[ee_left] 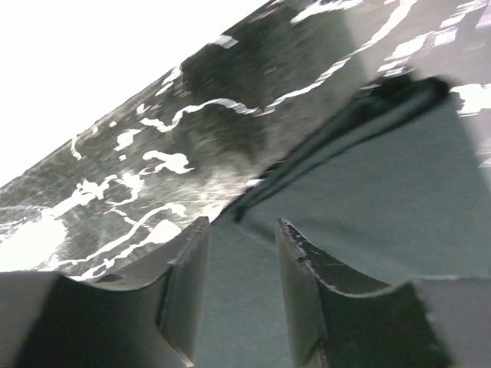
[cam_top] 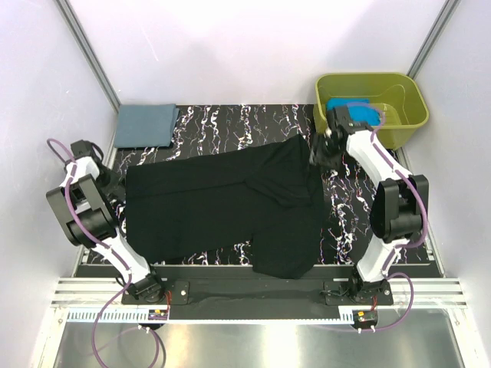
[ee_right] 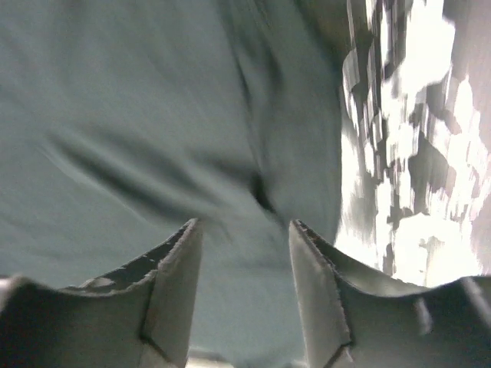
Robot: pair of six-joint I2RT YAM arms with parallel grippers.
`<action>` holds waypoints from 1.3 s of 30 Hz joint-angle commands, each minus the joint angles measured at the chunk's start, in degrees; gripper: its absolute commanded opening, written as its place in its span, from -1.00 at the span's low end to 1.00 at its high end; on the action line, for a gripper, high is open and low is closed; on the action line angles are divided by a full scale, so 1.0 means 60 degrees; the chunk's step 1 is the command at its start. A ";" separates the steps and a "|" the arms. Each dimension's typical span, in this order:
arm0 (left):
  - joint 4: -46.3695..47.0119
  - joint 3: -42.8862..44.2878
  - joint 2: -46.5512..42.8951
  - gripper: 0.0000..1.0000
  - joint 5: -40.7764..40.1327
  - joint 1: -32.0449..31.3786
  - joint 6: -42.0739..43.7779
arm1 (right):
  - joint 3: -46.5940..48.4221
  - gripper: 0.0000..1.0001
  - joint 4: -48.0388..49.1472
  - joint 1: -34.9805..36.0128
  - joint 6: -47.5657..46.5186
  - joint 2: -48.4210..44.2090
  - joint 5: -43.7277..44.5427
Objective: Fold and stack the t-shirts
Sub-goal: Fold the tshirt
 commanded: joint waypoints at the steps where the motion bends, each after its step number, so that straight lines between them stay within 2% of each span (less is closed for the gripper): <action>1: 0.0458 0.0741 -0.0552 -0.16 0.0102 -0.0588 -0.0220 | 0.1184 0.21 0.1395 0.0358 -0.0452 0.0968 0.0650; 5: 0.1045 0.1444 0.0091 -0.19 0.0558 -0.1453 -0.0410 | 0.2864 0.41 0.2173 0.0623 -0.0775 0.2608 0.1367; 9: 0.1791 0.1943 0.0722 -0.23 0.1011 -0.1777 -0.0936 | 0.5034 0.45 0.2204 0.0623 -0.1214 0.4875 0.2333; 13: 0.2129 0.2134 0.1264 -0.39 0.1290 -0.1748 -0.1333 | 0.6762 0.35 0.2218 0.0622 -0.1508 0.6052 0.2599; 17: 0.2305 0.2061 0.1777 -0.47 0.1452 -0.1748 -0.1758 | 0.7484 0.08 0.2233 0.0608 -0.1712 0.6697 0.2907; 22: 0.2569 0.1768 0.1967 -0.47 0.1380 -0.1719 -0.1993 | 0.7865 0.00 0.2277 0.0550 -0.1859 0.7225 0.3201; 24: 0.2540 0.1724 0.2026 -0.47 0.1248 -0.1675 -0.2036 | 0.7895 -0.12 0.2262 0.0549 -0.1903 0.7386 0.3303; 25: 0.2453 0.1753 0.2099 -0.48 0.1189 -0.1646 -0.2051 | 0.7851 -0.26 0.2262 0.0549 -0.1932 0.7430 0.3477; 26: 0.2394 0.1753 0.2158 -0.48 0.1131 -0.1602 -0.2095 | 0.7808 -0.54 0.2248 0.0549 -0.1962 0.7460 0.3754; 27: 0.2321 0.1767 0.2216 -0.48 0.1072 -0.1558 -0.2139 | 0.7764 -0.69 0.2262 0.0535 -0.1962 0.7489 0.4221; 30: 0.2189 0.1811 0.2422 -0.51 0.1028 -0.1382 -0.2096 | 0.7836 -1.00 0.2160 0.0476 -0.1801 0.7650 0.4386; 32: 0.2072 0.1913 0.2495 -0.54 0.1028 -0.1352 -0.1891 | 0.8113 -1.00 0.2029 0.0491 -0.1626 0.7738 0.4548; 34: 0.1824 0.2089 0.2278 -0.55 0.0795 -0.1396 -0.1452 | 0.8508 -0.85 0.1619 0.0476 -0.1596 0.7826 0.4432; 35: 0.1793 0.2090 0.2131 -0.53 0.0721 -0.1440 -0.1320 | 0.8554 -0.62 0.1545 0.0476 -0.1654 0.7768 0.4286; 36: 0.1764 0.2061 0.1955 -0.49 0.0619 -0.1556 -0.1029 | 0.8540 -0.27 0.1414 0.0491 -0.1611 0.7565 0.4140; 37: 0.1633 0.2046 0.1547 -0.46 0.0560 -0.1659 -0.0867 | 0.8539 -0.13 0.1311 0.0578 -0.1538 0.7447 0.4124; 39: 0.1384 0.1842 0.1062 -0.39 0.0225 -0.2023 -0.0457 | 0.8569 0.03 0.0917 0.0710 -0.1420 0.6994 0.3992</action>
